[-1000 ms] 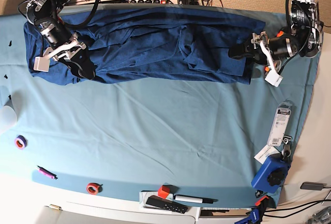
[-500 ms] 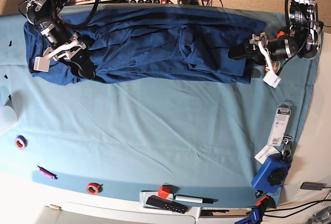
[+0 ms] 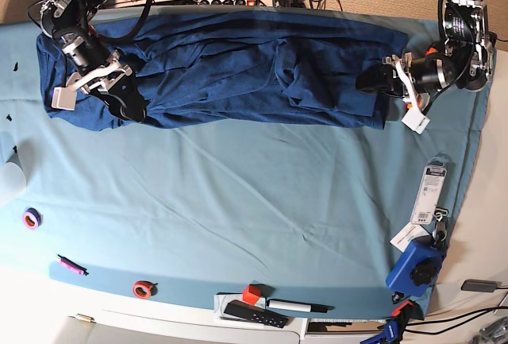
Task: Layout the t-shirt on the table in an organized manner, then fold the t-shirt properly
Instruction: 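Lift the shirt end with the left gripper and carry it toward the middle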
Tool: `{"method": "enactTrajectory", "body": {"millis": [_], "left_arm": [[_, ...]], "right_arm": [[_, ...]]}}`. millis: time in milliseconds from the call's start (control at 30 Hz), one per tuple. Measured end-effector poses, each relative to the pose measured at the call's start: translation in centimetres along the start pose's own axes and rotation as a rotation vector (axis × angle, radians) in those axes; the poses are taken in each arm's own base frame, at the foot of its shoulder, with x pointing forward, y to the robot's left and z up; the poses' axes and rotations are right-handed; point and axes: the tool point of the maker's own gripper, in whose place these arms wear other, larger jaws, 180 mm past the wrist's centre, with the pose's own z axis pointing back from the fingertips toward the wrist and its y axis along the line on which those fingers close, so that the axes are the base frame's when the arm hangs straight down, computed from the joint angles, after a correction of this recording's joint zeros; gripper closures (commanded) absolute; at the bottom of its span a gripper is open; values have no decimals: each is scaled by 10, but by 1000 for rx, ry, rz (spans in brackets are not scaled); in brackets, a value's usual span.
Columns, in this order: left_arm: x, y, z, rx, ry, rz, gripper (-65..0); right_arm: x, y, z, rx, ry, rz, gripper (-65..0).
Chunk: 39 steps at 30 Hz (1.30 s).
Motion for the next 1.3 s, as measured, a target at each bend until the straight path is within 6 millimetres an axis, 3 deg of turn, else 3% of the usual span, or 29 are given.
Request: {"method": "enactTrajectory", "body": {"millis": [100,300,667,767,967,1133,1300], "left_arm": [[-5,-21,-6,-25,44,-71,0],[35,-56,5,-31,-29,-267,0],[45,-83,-8,-88,-97,-288,0],[42,-98,-22,-138,-96,-288,0],[31,-146,-62,-282,-47,-327,0],[36,-189,-96,-352,-32,-404,0],[39,-217,-126,-336,-17,-475,0]], "right_arm": [[-3,-5,0,-26,15,8,-303],[-2,-5,0,-26,12,9,-303],[12,-19,8,-68,32,85,-303],[15,-30,11,-117,46,120,-303],[33,-47,20,-183,55,208,-303],[44,-66,31,-265,109,297,-303],[55,-81,43,-331,129,344,-303]]}}
